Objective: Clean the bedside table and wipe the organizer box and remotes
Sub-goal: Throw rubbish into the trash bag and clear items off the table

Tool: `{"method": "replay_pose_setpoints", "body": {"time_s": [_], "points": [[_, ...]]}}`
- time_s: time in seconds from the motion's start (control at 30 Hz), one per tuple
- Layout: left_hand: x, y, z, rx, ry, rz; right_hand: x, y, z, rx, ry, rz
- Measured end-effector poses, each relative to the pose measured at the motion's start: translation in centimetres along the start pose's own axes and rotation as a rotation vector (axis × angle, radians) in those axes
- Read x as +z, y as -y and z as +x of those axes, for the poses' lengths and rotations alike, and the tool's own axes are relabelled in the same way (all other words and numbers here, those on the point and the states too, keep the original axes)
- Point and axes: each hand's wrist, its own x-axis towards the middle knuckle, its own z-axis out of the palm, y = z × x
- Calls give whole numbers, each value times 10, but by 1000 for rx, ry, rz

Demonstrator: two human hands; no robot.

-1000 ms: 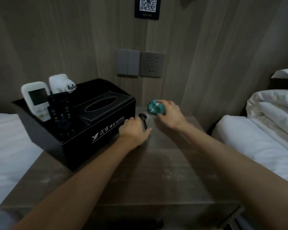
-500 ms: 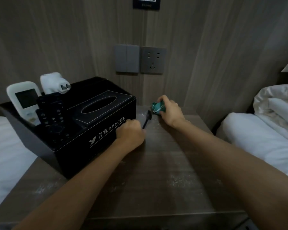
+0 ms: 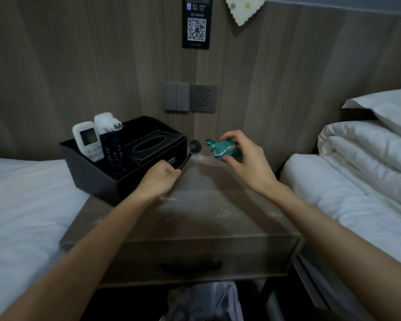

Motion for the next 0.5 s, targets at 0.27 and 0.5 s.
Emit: {"method": "replay_pose_setpoints", "body": {"time_s": [0.27, 0.5], "points": [[-30, 5, -120, 0, 99, -199, -32, 65, -89, -14, 62, 136], [-36, 51, -198, -69, 180, -196, -29, 72, -174, 90, 188, 186]]}}
